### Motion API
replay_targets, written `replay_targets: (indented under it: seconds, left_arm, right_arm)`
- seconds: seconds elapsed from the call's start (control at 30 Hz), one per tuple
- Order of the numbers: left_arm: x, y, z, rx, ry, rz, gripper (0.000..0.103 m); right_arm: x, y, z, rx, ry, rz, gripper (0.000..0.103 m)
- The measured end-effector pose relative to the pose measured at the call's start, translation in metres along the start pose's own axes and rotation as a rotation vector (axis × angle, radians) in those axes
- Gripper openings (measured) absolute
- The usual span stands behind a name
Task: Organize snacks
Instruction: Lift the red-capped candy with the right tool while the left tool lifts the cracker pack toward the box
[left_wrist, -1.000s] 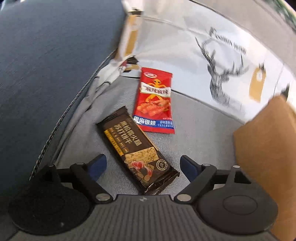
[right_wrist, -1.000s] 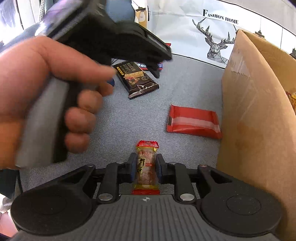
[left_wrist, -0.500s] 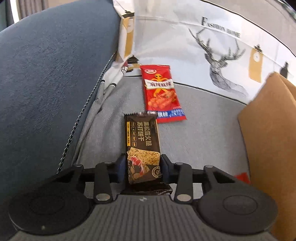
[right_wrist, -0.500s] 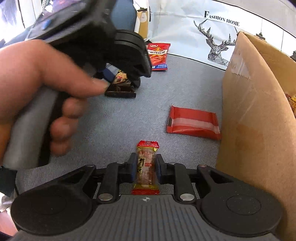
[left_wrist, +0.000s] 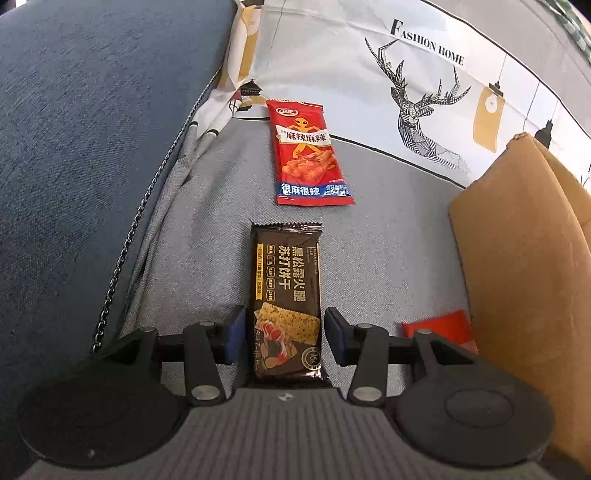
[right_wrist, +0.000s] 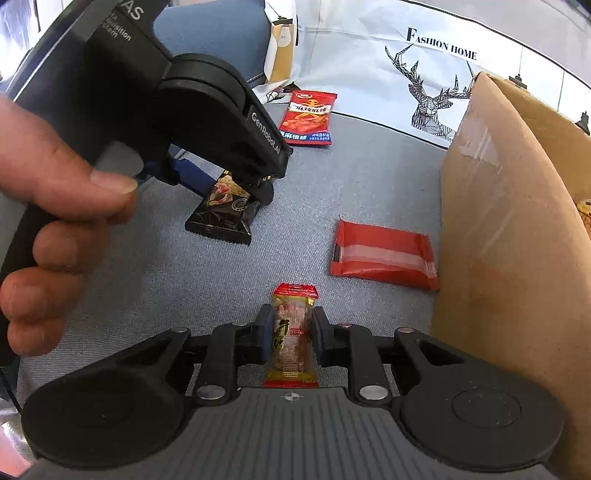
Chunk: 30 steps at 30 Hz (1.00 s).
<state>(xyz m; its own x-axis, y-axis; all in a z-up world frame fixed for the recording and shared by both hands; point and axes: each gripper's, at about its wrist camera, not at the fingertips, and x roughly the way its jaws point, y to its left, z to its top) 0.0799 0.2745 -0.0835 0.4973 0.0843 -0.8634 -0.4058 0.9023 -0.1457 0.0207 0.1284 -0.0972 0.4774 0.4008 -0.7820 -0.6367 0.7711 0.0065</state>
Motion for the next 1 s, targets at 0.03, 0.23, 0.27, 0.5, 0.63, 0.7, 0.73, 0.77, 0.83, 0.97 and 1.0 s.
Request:
replay_targets:
  seconds: [0.03,0.23,0.27,0.5,0.63,0.7,0.73,0.77,0.83,0.97,1.0]
  left_arm:
    - [0.0,-0.001,0.0,0.007,-0.001,0.004,0.05]
    - [0.001,-0.008,-0.001,0.058,-0.006,0.038,0.043]
    - [0.001,-0.008,-0.001,0.06,-0.007,0.041,0.043]
    - [-0.003,-0.001,0.001,0.001,-0.027,0.003,0.042]
    - [-0.009,0.002,0.004,-0.039,-0.059,-0.039,0.042]
    - [-0.012,0.002,0.006,-0.056,-0.074,-0.061,0.042]
    - [-0.013,0.003,0.007,-0.062,-0.08,-0.069,0.042]
    - [-0.014,0.003,0.007,-0.07,-0.086,-0.079,0.042]
    - [-0.015,0.004,0.009,-0.08,-0.092,-0.092,0.042]
    - [-0.019,0.006,0.01,-0.106,-0.108,-0.114,0.042]
    - [-0.02,0.007,0.011,-0.113,-0.114,-0.12,0.042]
  right_arm:
    - [0.0,0.0,0.0,-0.001,0.0,0.0,0.023]
    - [0.0,0.001,-0.001,-0.008,-0.004,0.0,0.023]
    - [0.0,0.001,-0.001,-0.005,-0.005,0.001,0.022]
    - [-0.004,-0.002,-0.001,0.007,-0.018,0.003,0.02]
    - [-0.012,-0.003,0.002,0.016,-0.052,0.011,0.02]
    - [-0.016,-0.004,0.003,0.013,-0.066,0.01,0.02]
    - [-0.017,-0.004,0.004,0.013,-0.07,0.011,0.02]
    - [-0.019,-0.005,0.005,0.016,-0.074,0.012,0.02]
    - [-0.021,-0.006,0.005,0.02,-0.081,0.013,0.02]
    - [-0.025,-0.008,0.006,0.028,-0.103,0.019,0.02]
    - [-0.027,-0.008,0.007,0.028,-0.11,0.02,0.02]
